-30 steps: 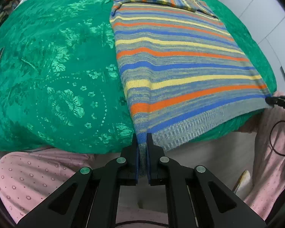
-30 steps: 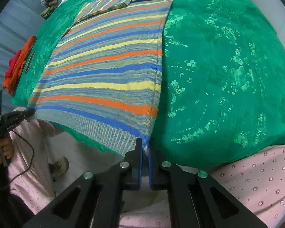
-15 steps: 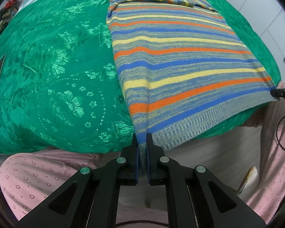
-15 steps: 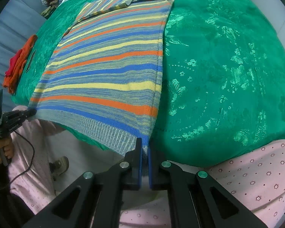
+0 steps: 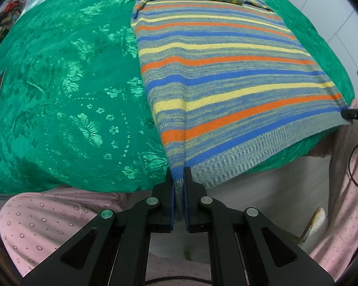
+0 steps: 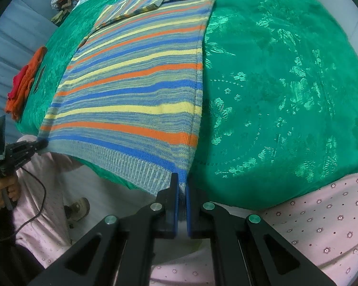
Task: Fold small clothes
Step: 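Grasp the sweater hem corners with the left and right grippers, then lift the held hem and fold it toward the collar with both grippers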
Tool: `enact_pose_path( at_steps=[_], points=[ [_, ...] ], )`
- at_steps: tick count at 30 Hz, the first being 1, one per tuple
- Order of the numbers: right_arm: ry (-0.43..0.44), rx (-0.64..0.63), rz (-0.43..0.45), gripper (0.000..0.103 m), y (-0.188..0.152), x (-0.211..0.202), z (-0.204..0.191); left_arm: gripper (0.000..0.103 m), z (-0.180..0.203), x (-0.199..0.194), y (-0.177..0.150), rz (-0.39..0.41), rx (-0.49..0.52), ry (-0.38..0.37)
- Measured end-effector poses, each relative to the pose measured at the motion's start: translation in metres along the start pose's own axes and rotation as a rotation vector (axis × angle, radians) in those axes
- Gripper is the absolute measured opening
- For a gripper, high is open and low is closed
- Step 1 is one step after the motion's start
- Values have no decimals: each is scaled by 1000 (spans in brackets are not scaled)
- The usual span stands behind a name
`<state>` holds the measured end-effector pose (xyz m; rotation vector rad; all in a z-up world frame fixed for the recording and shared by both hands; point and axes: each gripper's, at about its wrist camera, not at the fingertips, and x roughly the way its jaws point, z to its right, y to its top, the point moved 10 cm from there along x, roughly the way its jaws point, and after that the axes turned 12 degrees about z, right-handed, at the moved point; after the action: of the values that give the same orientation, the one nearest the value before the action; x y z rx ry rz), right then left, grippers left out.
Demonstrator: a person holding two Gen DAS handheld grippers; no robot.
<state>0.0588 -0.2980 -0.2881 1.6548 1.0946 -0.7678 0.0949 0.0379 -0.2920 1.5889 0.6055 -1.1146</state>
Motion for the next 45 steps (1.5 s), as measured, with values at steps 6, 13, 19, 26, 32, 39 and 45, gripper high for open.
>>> enact_pose_path(
  at_steps=[6, 13, 19, 26, 32, 39, 45],
  points=[
    [0, 3, -7, 4, 0, 2, 1, 4, -1, 2, -2, -9, 5, -1],
    [-2, 6, -17, 4, 0, 4, 1, 4, 1, 6, -1, -19, 16, 7],
    [0, 3, -31, 4, -1, 9, 0, 4, 2, 11, 0, -26, 11, 2],
    [25, 3, -33, 4, 7, 5, -2, 4, -3, 5, 10, -33, -52, -79],
    [102, 48, 101, 5, 89, -16, -2, 4, -21, -15, 95, 93, -151, -181],
    [111, 109, 338, 5, 238, -15, 4, 4, -59, 15, 245, 242, -265, -198],
    [141, 220, 355, 5, 327, 31, 26, 4, -84, 83, 328, 215, -366, -201]
  ],
)
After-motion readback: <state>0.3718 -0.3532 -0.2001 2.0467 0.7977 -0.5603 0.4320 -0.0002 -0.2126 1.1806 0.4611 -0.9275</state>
